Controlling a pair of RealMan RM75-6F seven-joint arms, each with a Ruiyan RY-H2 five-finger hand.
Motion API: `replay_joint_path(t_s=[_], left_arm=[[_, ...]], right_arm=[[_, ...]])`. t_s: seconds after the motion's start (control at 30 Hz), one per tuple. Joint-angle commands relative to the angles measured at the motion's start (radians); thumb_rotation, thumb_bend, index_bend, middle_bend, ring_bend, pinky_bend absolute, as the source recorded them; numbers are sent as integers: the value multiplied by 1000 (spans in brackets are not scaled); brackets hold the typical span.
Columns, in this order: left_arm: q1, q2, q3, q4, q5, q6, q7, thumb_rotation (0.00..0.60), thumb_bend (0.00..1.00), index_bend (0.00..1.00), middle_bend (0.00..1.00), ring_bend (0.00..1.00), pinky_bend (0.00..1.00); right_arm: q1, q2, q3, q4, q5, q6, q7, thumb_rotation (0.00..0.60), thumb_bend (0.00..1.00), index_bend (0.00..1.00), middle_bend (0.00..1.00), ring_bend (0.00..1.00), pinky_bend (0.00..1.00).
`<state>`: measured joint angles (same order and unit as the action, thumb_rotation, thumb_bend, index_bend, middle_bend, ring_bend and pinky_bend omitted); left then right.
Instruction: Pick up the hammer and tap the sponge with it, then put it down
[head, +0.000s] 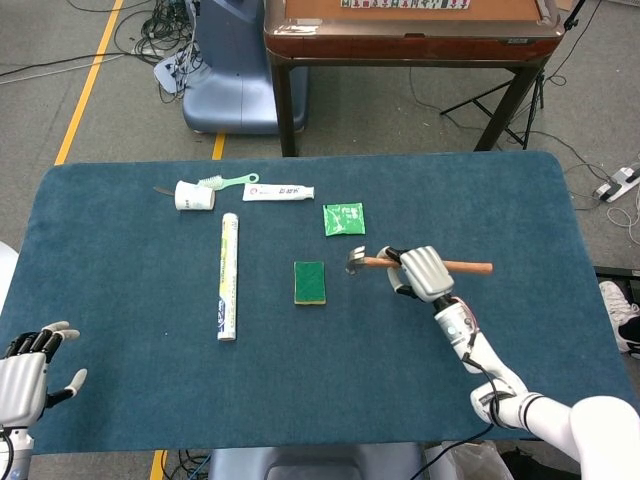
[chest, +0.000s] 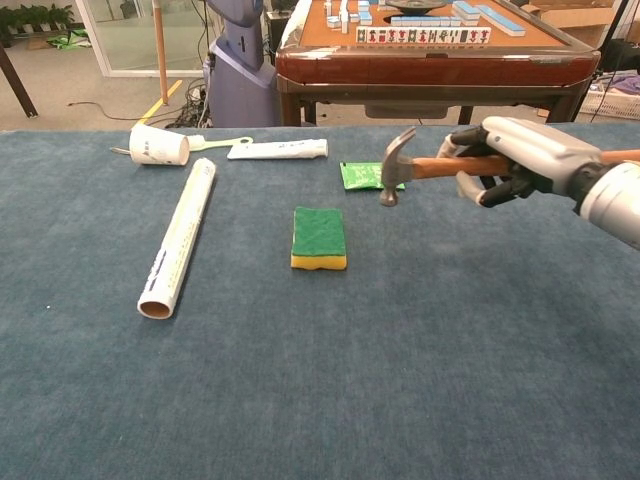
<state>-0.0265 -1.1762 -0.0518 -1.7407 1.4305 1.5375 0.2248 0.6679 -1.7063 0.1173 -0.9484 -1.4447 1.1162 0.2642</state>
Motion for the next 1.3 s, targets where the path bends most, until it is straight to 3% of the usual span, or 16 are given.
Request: replay_joint_path(t_s=[0.03,0.17,0.27,0.53,0.6,0.73,0.97,1.3], left_arm=[[-5,-3,-1,0,3,-4,3,600,206,326,255,266,173],[-11,-7,-2,-5,5,-11,13,600,206,326,255,266,174],[-14,-6,-3,-13,6,-12,21,600,206,326,255,265,174],[-19,-3,-5,-26,1,-17,35,600,206,326,255,266,174],[-20,-4,-5,-25,-1,-19,35,600,206,326,255,266,174],[-25,-6,-8,-22,-4,-25,35,600,206,326,255,266,174],[-31,0,-15,-23,-12,-29,27,600,206,326,255,266,173],[-45,-8,-24,-16,-19,-39,32,600,206,326,255,266,174]], right_arm=[[-40,2,-10,36,26,5,30,600,861,774,823,740,934],[-66,-14,-17,83,34,-2,71,600,794,740,763,676,838],[-78,-24,-23,106,32,-9,99,600,724,622,668,588,742],[-102,-17,-24,110,27,-11,151,600,395,89,244,223,408],[-111,-9,-24,105,29,-10,150,600,337,20,175,180,366],[-127,6,-17,93,41,-11,148,600,280,0,93,124,308],[-170,105,0,-25,56,33,88,600,276,0,71,103,290],[-315,335,34,-414,156,180,-155,600,334,4,253,133,290]])
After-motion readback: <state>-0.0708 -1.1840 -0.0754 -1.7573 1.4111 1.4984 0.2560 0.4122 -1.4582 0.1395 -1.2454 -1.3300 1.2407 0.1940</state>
